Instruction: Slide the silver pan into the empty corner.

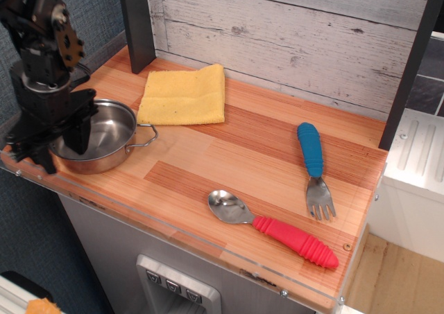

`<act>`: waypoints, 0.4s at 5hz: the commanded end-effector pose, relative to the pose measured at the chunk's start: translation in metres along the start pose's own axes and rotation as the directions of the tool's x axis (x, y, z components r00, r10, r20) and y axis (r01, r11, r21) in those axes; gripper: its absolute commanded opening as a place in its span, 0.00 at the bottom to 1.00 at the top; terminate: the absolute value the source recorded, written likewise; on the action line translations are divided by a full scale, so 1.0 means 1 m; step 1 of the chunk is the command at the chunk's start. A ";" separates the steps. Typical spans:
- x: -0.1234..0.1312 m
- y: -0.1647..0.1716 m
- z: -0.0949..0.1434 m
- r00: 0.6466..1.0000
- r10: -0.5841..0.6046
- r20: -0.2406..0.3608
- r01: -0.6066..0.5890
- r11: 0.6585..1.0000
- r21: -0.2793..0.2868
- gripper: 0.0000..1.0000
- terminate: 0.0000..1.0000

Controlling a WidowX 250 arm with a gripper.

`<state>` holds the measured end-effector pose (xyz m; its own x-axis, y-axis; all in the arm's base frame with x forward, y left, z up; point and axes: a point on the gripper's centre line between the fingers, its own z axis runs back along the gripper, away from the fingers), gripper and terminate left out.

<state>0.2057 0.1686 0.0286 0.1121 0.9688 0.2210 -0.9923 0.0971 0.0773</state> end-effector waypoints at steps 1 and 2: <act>-0.011 -0.001 0.036 0.999 0.000 0.037 0.002 0.999 -0.036 1.00 0.00; -0.012 -0.009 0.051 1.000 -0.008 0.029 0.009 0.999 -0.033 1.00 0.00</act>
<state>0.2182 0.1526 0.0616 0.1293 0.9683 0.2139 -0.9895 0.1121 0.0907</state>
